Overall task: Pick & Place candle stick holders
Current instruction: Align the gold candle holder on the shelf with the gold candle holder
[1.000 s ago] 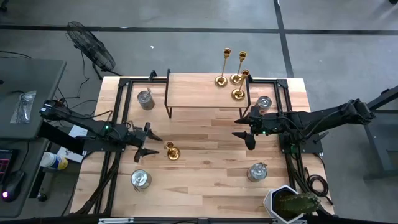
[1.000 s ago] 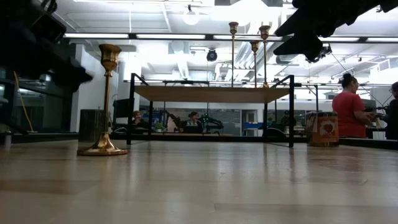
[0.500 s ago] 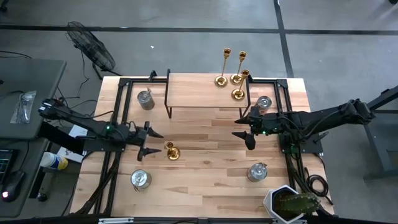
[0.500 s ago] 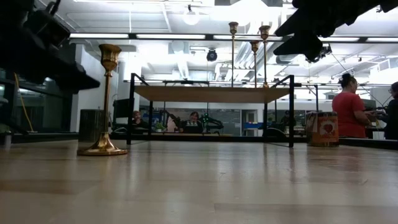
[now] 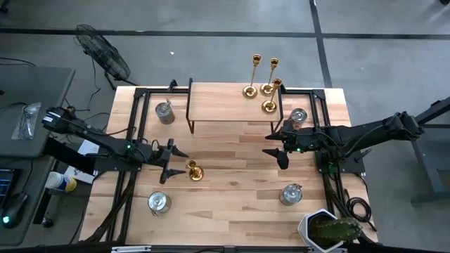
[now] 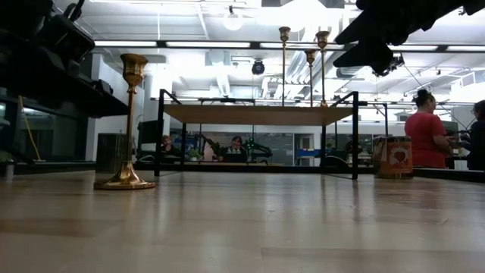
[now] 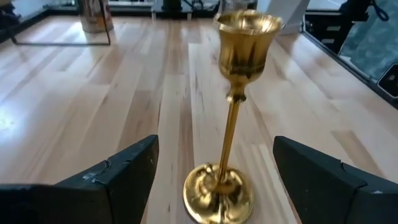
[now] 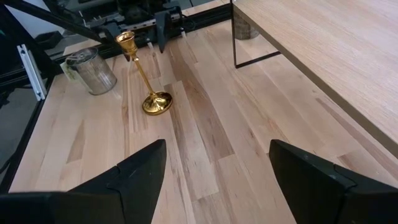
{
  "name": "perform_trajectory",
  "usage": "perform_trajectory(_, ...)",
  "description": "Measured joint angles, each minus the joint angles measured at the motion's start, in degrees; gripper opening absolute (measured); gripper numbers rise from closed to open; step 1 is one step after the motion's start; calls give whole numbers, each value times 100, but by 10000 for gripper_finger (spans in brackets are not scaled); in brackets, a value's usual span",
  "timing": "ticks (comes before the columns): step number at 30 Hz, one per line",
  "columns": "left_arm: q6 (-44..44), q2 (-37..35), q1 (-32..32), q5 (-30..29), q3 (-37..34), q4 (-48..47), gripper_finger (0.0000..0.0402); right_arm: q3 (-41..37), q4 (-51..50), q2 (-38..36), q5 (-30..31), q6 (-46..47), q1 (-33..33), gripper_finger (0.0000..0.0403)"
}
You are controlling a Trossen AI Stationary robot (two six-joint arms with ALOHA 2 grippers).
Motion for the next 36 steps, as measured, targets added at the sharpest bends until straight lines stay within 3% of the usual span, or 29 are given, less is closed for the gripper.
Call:
perform_trajectory(15, 169, 1318, -2, 151, 11, 1486, 313, 0, 0, 0, 0, 1, -1, 278)
perform_trajectory(36, 449, 2174, 0, 65, 350, 1797, 313, 0, -2, 0, 0, 0, 0, 278)
